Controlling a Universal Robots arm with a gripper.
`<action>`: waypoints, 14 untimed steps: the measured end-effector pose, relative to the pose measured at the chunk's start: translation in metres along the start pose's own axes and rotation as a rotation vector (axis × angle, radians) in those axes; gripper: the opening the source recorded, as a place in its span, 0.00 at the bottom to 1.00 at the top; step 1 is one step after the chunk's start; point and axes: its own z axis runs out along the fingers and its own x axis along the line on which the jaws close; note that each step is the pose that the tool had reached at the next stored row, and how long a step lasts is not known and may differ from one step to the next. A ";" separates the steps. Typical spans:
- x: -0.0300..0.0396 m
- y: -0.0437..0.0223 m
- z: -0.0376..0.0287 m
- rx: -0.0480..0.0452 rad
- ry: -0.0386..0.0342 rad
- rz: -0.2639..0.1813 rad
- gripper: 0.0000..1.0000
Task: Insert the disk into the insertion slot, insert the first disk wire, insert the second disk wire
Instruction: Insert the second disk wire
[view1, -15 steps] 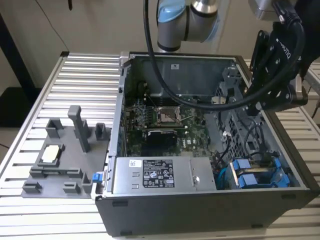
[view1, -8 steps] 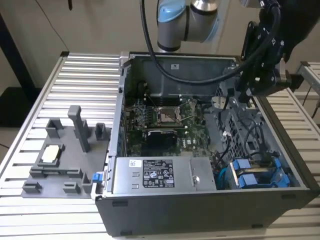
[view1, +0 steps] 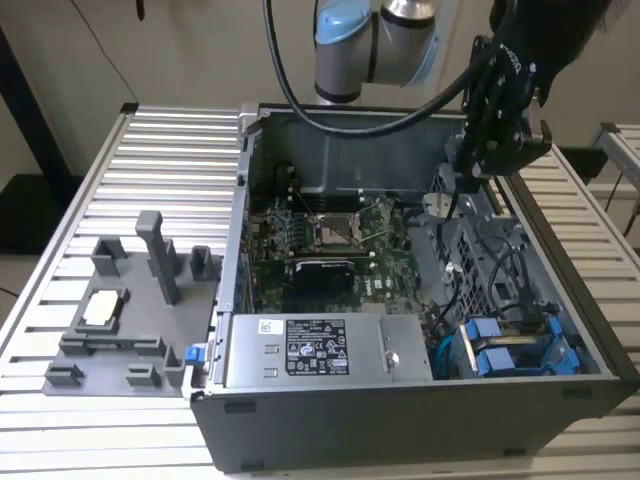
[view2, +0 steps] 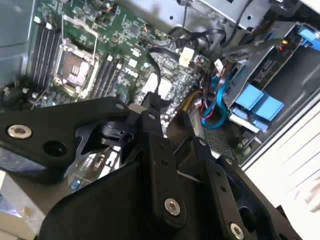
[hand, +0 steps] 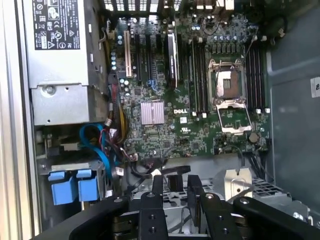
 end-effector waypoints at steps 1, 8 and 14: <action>-0.0015 0.0021 0.0002 0.0007 0.0103 0.000 0.34; -0.0205 0.0097 0.0026 0.0058 0.0759 0.003 0.34; -0.0287 0.0110 0.0039 0.0437 0.1516 0.002 0.34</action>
